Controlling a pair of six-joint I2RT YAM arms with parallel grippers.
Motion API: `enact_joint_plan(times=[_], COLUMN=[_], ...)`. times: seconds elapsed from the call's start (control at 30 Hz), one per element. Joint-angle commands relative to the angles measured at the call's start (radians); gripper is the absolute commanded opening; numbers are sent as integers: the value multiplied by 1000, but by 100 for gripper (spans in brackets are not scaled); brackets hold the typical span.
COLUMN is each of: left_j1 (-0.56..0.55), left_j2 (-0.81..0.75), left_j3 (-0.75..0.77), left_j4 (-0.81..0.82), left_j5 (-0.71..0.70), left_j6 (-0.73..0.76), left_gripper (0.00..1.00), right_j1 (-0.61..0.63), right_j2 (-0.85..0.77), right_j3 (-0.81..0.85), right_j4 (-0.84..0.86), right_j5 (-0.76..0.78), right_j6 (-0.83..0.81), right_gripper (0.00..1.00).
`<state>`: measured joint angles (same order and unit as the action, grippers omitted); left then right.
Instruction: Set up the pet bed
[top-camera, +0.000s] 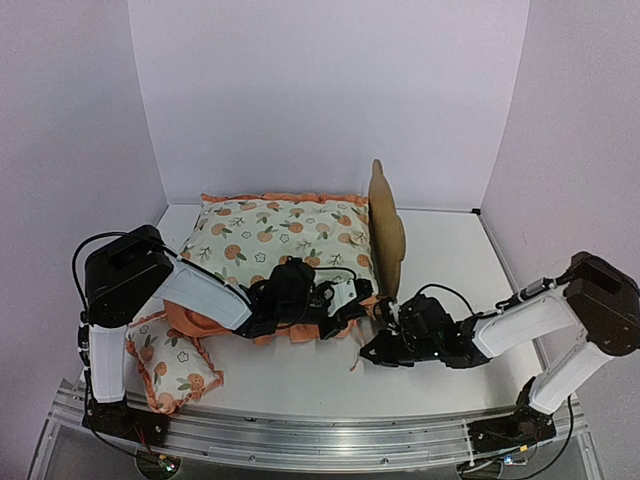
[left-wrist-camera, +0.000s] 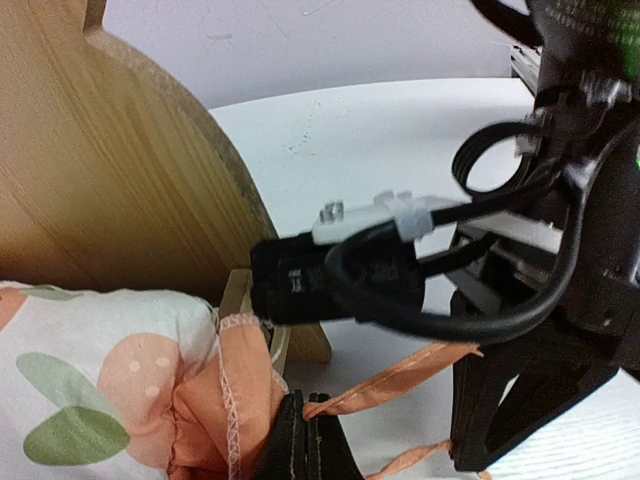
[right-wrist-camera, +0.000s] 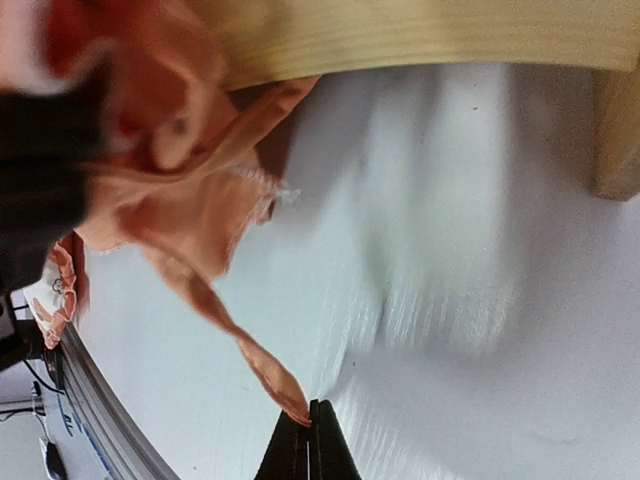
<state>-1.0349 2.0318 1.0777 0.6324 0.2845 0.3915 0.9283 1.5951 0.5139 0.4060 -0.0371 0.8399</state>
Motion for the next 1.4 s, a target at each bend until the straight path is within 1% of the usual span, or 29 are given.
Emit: enact_joint_plan(times=[0.0, 0.07, 0.13, 0.33, 0.5, 0.8, 0.97, 1.07, 1.17, 1.23, 1.3, 1.37], left_j1=[23, 27, 30, 30, 30, 30, 30, 30, 30, 30, 30, 30], left_j2=[-73, -81, -83, -79, -79, -103, -145, -166, -184, -190, -186, -168], left_j3=[26, 15, 8, 1, 2, -3, -17, -17, -12, -9, 8, 51], left_j4=[-98, -120, -134, -190, -265, -380, -452, -540, -692, -777, -792, -695], left_j5=[74, 116, 153, 264, 279, 308, 337, 373, 418, 442, 457, 433], left_j6=[-63, -61, -54, 9, 95, 274, 433, 554, 721, 803, 773, 588], left_gripper=[0, 0, 0, 0, 1, 24, 41, 49, 57, 59, 60, 57], right_j1=[-17, -29, -42, -52, -54, -53, -54, -55, -56, -59, -61, -63], right_j2=[-120, -165, -192, -150, -132, -90, -80, -78, -73, -69, -67, -69], right_j3=[49, 79, 104, 198, 232, 246, 251, 253, 257, 260, 261, 259], right_j4=[-182, -281, -335, -398, -421, -429, -428, -427, -426, -424, -422, -419], right_j5=[81, 98, 109, 99, 144, 153, 137, 135, 132, 127, 122, 121], right_j6=[-70, -101, -120, -163, -177, -208, -227, -236, -249, -257, -261, -264], right_gripper=[0, 0, 0, 0, 0, 0, 0, 0, 0, 0, 0, 0])
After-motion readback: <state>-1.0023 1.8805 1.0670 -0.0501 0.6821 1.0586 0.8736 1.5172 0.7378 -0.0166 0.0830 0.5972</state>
